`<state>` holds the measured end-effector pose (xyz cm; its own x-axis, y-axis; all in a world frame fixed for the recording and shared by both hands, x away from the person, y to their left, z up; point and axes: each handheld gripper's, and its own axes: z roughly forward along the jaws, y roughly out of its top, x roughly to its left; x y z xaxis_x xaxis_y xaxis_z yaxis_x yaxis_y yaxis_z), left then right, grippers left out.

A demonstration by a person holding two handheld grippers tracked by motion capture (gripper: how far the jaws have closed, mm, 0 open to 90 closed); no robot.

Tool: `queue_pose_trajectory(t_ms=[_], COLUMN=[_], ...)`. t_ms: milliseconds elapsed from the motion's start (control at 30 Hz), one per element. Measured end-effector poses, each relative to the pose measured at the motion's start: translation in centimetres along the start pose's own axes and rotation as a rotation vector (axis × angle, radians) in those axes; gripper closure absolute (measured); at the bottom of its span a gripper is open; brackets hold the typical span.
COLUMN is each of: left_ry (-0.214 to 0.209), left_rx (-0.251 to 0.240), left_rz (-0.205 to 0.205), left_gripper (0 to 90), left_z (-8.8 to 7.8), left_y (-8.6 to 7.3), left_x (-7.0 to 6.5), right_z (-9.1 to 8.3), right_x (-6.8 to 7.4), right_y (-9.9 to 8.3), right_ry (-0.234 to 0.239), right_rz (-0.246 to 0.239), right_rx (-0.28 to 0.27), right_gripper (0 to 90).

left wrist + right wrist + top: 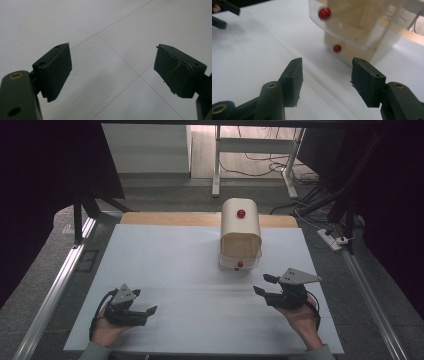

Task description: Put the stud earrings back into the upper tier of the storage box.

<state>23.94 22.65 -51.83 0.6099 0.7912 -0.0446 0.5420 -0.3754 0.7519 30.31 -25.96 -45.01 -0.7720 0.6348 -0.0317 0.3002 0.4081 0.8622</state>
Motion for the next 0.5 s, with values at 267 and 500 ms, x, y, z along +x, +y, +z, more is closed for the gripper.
queue_pose_trajectory(t_ms=[267, 500], left_ry=[-0.001, -0.001], left_rx=[0.000, -0.004], left_rz=[0.003, 0.006], left_gripper=[14.7, 14.6], left_z=[0.0, 0.0], left_y=[0.0, 0.0], left_x=[-0.1, -0.1], right_z=[-1.1, -1.7], right_x=[-1.1, -1.9], right_y=[-3.6, -6.1], right_ry=[-0.036, -0.057], right_rz=[0.016, 0.049], right_rx=[0.063, 0.096], right_gripper=[40.2, 37.7])
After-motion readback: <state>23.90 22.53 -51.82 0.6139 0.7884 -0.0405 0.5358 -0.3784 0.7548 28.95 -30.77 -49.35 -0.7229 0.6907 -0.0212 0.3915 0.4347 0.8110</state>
